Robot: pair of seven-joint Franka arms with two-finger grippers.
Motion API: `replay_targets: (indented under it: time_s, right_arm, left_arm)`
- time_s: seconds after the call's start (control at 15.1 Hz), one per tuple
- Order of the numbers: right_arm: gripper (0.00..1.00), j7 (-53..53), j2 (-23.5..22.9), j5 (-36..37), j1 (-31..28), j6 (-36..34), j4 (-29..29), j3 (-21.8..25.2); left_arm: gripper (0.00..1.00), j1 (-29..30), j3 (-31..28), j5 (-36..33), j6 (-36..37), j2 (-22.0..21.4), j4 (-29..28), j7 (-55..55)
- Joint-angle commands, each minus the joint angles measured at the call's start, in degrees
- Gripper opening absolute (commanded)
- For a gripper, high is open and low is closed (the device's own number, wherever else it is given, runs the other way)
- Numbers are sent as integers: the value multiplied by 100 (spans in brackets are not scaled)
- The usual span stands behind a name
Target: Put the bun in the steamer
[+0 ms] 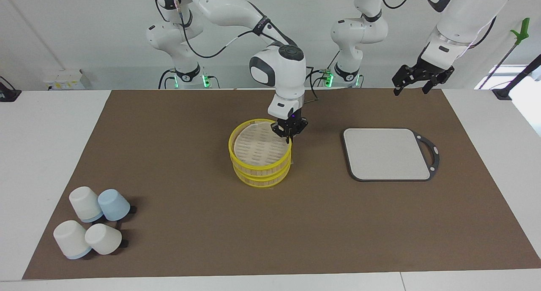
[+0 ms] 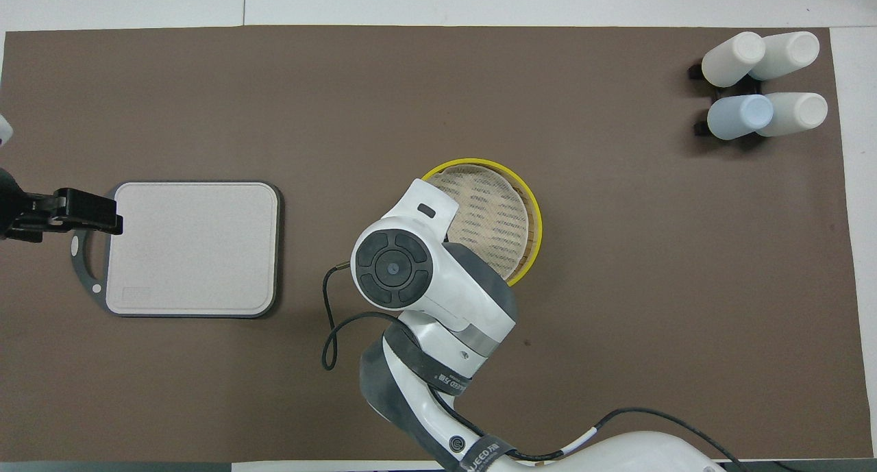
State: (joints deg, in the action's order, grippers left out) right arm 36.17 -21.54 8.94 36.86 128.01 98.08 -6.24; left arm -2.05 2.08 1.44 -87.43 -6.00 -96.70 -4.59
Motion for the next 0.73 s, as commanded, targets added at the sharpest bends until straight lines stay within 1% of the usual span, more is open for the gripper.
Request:
replay_targets:
  time_s: [0.0, 0.2, 0.4, 0.66]
  right_arm:
    - [0, -216, -26, 3, -161, 39, -34, -26]
    - [0, -215, -105, -59, -161, 109, -86, -26]
    - [0, -216, -184, -59, -179, 5, -297, -26]
    - [0, -216, -211, -59, -188, 22, -307, -26]
  left_arm:
    - [100, -50, -23, -92, 59, -33, 55, 64]
    - [100, -50, -23, -92, 50, -33, 55, 55]
    - [100, -50, -23, -92, 50, -33, 55, 55]
    - [100, -50, -23, -92, 50, -33, 55, 55]
